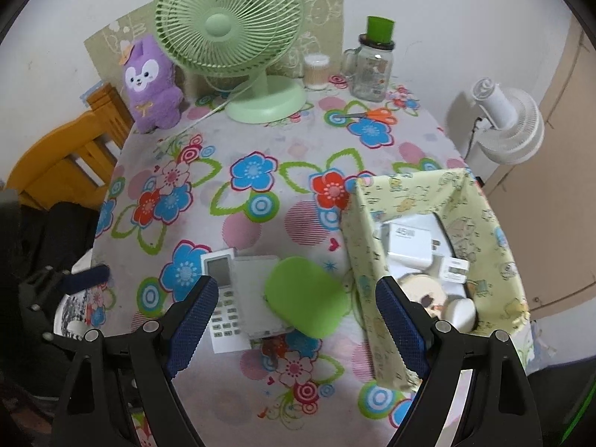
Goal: Organize rigid objects
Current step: 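Move the left tool to the white remote while the right tool approaches the clear plastic container, then close the left gripper on the remote while the right gripper grasps the clear container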
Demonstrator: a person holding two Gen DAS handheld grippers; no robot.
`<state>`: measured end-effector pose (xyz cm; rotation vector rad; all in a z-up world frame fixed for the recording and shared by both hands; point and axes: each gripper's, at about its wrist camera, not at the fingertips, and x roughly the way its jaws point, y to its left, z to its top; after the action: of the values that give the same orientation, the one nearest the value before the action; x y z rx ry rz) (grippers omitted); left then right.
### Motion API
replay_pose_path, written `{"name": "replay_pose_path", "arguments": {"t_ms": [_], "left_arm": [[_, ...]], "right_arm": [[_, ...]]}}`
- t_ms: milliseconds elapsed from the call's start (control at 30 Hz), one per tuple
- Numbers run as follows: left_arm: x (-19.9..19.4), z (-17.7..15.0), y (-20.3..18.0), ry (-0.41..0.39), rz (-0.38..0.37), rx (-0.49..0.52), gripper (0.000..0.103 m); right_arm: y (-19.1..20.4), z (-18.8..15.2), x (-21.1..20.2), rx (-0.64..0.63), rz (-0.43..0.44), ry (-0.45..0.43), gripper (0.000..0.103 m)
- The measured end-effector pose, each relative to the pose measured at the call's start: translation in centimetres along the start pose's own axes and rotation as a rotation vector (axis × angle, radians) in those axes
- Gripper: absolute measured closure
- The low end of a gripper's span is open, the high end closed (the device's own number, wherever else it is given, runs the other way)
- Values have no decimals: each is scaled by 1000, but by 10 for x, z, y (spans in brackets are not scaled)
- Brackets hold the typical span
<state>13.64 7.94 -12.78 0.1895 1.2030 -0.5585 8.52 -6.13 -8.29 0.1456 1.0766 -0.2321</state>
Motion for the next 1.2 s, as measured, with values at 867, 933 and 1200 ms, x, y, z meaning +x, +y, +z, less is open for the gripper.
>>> {"name": "replay_pose_path", "arguments": {"t_ms": [867, 933, 1200], "left_arm": [[87, -28, -10, 169, -35, -126, 2], [88, -29, -15, 163, -17, -112, 2], [88, -26, -21, 131, 2, -96, 13]], "right_arm": [[6, -23, 89, -73, 58, 202, 15], [6, -24, 91, -77, 58, 207, 15], [5, -25, 95, -93, 54, 217, 17]]}}
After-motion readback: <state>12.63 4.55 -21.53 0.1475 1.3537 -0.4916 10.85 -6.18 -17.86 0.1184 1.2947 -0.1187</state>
